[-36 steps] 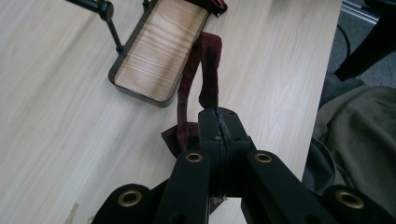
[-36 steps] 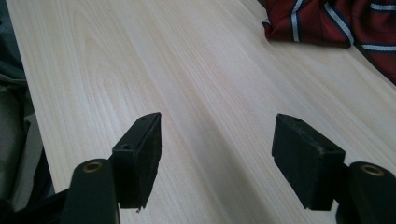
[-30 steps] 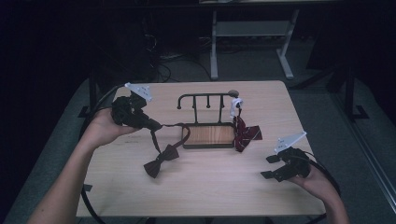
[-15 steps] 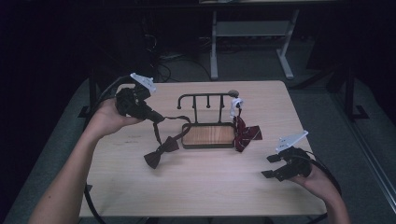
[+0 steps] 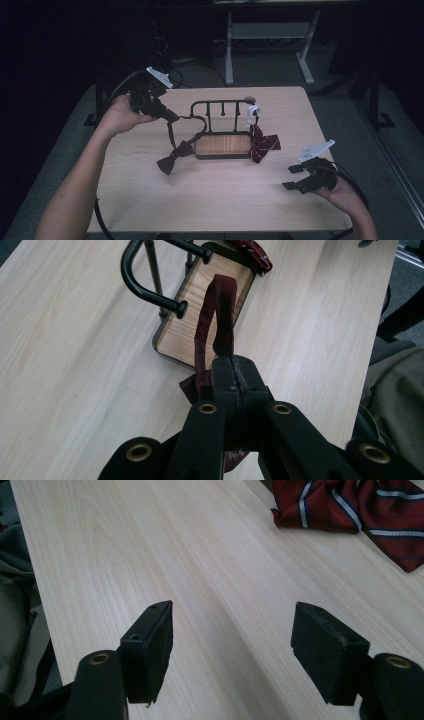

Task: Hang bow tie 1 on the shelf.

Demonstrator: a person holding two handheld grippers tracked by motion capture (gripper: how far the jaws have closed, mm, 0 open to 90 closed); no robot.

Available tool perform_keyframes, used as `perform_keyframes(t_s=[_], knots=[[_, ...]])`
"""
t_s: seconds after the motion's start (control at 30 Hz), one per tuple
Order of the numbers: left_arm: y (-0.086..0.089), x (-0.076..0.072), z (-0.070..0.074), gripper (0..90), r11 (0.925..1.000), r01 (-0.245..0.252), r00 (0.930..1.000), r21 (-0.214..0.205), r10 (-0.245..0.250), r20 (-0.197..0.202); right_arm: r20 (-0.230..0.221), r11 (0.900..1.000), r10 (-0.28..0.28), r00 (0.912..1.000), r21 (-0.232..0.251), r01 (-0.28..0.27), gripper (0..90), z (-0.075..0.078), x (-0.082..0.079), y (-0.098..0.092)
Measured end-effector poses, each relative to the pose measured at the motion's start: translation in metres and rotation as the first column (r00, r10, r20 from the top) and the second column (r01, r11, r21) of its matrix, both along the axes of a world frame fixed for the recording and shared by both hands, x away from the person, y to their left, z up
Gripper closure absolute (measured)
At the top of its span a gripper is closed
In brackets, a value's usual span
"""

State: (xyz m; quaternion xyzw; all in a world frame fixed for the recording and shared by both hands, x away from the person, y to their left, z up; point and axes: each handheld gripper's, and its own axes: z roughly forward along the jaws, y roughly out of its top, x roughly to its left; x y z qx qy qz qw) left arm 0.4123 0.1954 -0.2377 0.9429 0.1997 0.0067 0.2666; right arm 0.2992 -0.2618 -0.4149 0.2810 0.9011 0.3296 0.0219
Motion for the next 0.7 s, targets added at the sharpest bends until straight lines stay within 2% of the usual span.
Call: perform_keyframes(t_s=[0.27,0.47,0.7], knots=[[0.004,0.012,0.000,89.4,0.9995,-0.028,0.9996,0.011,0.028,-0.003,-0.015,1.0000,0.001,0.9999,-0.002,-0.001,32.8,-0.004,0.001,0.001],[0.009,0.022,0.001,89.4,0.9978,-0.066,0.9978,0.004,0.066,-0.009,-0.008,1.0000,0.005,1.0000,0.001,-0.005,32.8,-0.003,0.001,-0.001],[0.012,0.031,-0.002,89.4,0.9954,-0.094,0.9953,0.018,0.094,-0.022,-0.004,1.0000,0.002,1.0000,0.001,-0.002,32.8,-0.002,0.001,-0.002]])
